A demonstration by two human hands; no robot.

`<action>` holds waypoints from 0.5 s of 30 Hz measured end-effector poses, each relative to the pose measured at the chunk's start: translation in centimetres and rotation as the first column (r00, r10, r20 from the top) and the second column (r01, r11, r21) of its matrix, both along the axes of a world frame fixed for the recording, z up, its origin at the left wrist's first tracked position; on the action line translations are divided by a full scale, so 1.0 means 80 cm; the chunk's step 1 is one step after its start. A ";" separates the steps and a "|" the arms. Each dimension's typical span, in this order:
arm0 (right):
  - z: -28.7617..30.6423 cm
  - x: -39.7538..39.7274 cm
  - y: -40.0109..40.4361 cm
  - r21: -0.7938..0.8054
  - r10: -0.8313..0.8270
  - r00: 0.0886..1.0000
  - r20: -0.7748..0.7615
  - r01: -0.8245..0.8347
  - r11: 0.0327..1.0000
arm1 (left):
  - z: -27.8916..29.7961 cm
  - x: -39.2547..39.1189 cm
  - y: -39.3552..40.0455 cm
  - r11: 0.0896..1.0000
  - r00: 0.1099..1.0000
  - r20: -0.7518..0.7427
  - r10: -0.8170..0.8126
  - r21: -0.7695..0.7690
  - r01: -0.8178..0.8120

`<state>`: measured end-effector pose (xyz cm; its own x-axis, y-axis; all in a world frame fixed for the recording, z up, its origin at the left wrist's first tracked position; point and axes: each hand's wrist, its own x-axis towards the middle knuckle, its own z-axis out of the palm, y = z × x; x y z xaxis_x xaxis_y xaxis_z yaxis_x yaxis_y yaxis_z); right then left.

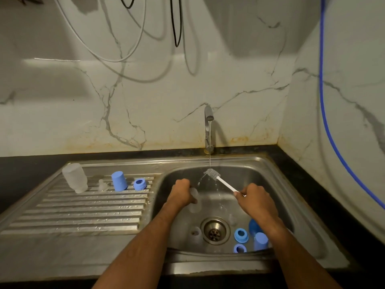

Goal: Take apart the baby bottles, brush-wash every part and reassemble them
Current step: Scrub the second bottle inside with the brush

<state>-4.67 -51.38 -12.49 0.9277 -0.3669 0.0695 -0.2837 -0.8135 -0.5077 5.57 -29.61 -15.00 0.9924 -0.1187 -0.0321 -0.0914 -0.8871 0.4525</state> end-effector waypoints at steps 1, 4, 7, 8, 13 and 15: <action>0.001 -0.001 -0.001 0.002 -0.002 1.000 -0.003 0.002 1.000 | 0.002 -0.001 -0.007 0.999 1.000 0.006 0.021 -0.046 -0.021; 0.009 0.000 -0.008 -0.020 -0.016 1.000 -0.007 0.016 1.000 | 0.004 0.000 -0.026 0.980 0.995 0.021 0.097 -0.177 -0.092; 0.015 0.011 -0.015 -0.019 -0.042 0.999 0.031 0.042 0.999 | 0.003 0.008 -0.041 0.940 0.983 0.007 0.182 -0.294 -0.172; 0.016 0.015 -0.016 -0.018 -0.045 0.998 0.040 0.045 0.999 | 0.005 0.009 -0.045 0.922 0.977 -0.004 0.214 -0.329 -0.204; 0.011 0.029 -0.026 0.017 -0.050 0.996 0.069 0.049 0.999 | 0.018 0.025 -0.070 0.758 0.921 -0.067 0.383 -0.548 -0.355; 0.013 0.040 -0.031 0.004 -0.048 0.996 0.069 0.048 0.999 | 0.024 0.036 -0.076 0.678 0.908 -0.127 0.400 -0.626 -0.386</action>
